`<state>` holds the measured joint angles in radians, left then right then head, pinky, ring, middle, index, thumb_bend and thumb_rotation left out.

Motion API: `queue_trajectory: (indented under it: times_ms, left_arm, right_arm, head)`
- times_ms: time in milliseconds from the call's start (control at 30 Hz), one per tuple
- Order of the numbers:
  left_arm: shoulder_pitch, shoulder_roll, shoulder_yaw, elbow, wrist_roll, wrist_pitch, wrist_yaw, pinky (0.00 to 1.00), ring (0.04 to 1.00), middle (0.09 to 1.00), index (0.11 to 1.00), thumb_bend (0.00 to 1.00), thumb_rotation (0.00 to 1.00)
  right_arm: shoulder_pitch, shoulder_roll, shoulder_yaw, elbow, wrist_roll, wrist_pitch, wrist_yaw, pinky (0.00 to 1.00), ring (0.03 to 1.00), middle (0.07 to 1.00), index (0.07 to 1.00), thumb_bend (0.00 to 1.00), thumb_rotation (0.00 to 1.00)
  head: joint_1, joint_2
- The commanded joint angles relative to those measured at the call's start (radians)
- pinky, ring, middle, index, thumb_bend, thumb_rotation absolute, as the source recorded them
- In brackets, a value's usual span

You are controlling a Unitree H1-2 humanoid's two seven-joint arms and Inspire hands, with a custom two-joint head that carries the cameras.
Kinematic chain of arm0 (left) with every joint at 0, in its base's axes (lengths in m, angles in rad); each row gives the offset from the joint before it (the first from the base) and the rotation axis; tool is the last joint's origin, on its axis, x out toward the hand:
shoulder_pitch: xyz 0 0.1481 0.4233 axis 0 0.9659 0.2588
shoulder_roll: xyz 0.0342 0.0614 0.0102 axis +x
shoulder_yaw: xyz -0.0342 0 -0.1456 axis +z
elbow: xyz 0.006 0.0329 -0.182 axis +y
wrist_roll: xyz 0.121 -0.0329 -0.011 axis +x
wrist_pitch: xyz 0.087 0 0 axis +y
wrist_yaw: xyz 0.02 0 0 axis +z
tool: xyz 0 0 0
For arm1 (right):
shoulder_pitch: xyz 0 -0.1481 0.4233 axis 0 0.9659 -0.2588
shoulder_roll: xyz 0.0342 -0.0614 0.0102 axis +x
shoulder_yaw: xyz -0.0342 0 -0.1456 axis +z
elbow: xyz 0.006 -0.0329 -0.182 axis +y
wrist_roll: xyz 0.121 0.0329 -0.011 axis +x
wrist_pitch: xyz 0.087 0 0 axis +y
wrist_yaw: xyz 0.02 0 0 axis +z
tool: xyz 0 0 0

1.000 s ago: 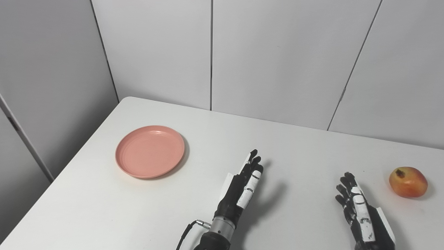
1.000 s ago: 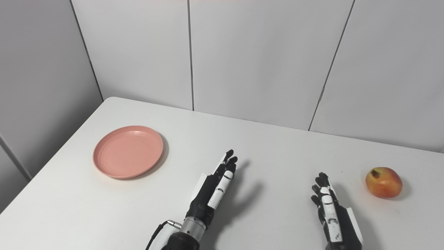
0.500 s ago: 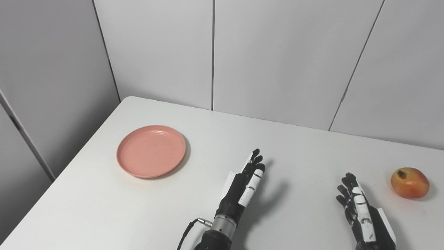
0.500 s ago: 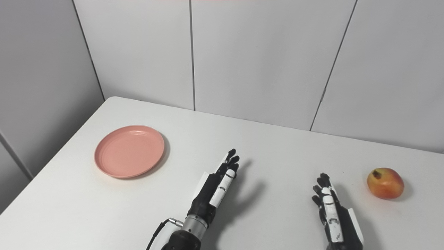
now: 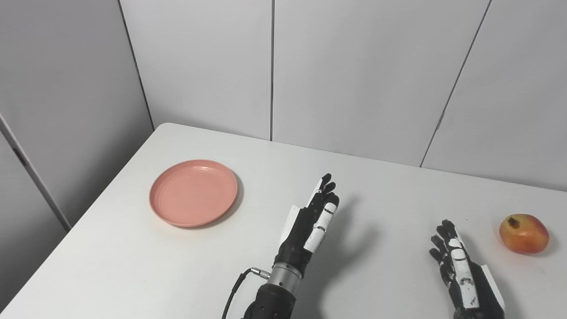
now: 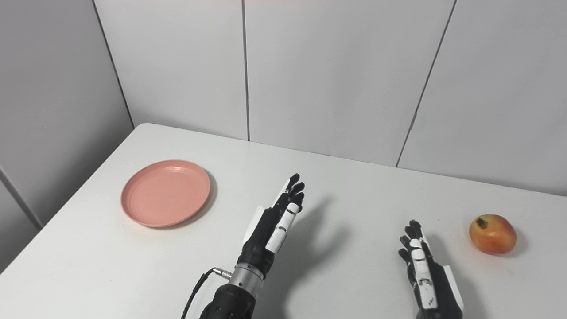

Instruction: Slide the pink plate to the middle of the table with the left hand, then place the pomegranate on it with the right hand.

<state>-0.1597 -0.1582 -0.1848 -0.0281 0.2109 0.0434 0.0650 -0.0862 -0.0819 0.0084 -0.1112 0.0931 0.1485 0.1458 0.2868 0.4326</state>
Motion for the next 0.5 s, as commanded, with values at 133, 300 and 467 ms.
queue_trajectory:
  times_ms: [133, 300, 467]
  left_arm:
    - [-0.04, -0.012, 0.004, -0.061, 0.016, -0.025, 0.016, 0.92, 0.946, 0.966, 0.957, 0.48, 1.0]
    - [-0.045, -0.013, 0.027, -0.091, 0.009, -0.025, 0.024, 0.92, 0.942, 0.962, 0.953, 0.49, 1.0]
    - [-0.057, -0.005, 0.044, -0.119, 0.025, -0.024, 0.028, 0.92, 0.941, 0.963, 0.958, 0.48, 1.0]
  right_arm:
    - [-0.033, 0.004, -0.003, -0.013, 0.005, -0.05, -0.003, 0.98, 0.982, 0.992, 0.989, 0.16, 1.0]
    - [-0.033, 0.004, -0.001, -0.014, -0.002, -0.053, -0.004, 0.96, 0.976, 0.987, 0.985, 0.15, 1.0]
    - [-0.033, 0.004, -0.003, -0.012, 0.001, -0.055, -0.002, 0.97, 0.979, 0.987, 0.985, 0.15, 1.0]
  head:
    - [-0.003, 0.0]
    - [-0.002, 0.0]
    - [0.0, 0.001]
